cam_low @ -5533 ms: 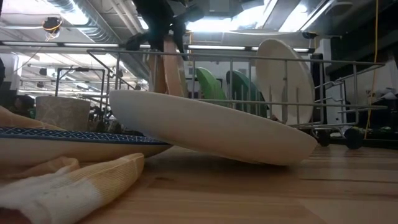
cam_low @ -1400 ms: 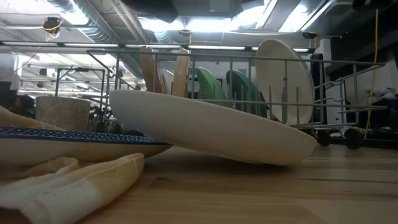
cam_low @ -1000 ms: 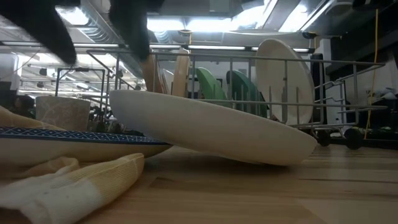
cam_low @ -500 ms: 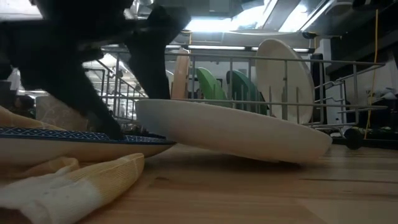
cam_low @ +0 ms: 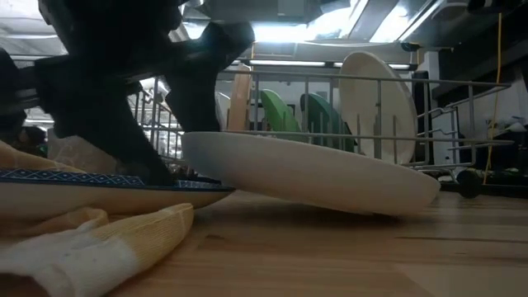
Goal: Sort dishes
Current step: Put the white plate in the dish rack
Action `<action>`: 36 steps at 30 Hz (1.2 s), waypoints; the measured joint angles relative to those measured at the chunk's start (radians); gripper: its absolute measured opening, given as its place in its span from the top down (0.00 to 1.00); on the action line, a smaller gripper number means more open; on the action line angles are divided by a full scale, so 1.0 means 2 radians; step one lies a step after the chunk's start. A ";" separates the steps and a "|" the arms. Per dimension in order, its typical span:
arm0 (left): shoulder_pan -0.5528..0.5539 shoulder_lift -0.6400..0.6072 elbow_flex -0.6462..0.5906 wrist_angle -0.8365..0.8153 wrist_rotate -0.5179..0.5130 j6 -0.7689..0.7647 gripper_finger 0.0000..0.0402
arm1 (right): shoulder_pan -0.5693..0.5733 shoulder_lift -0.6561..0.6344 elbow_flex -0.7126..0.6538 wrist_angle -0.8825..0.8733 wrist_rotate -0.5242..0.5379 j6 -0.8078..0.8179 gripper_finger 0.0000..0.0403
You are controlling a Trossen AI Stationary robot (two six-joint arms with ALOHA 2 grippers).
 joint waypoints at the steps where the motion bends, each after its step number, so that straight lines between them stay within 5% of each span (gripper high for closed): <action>1: 0.000 0.000 0.000 0.000 0.000 0.001 0.62 | 0.000 0.000 0.000 0.000 0.000 0.000 0.63; 11: -0.001 0.000 0.000 0.014 -0.010 -0.013 0.97 | 0.000 0.000 0.000 -0.001 0.000 0.000 0.63; 24: -0.018 -0.002 0.067 0.047 -0.068 -0.118 0.99 | 0.000 -0.004 0.000 0.071 -0.001 -0.040 0.63; 36: -0.015 -0.002 0.222 0.048 -0.096 -0.344 0.99 | 0.000 -0.047 0.000 0.179 -0.002 -0.165 0.63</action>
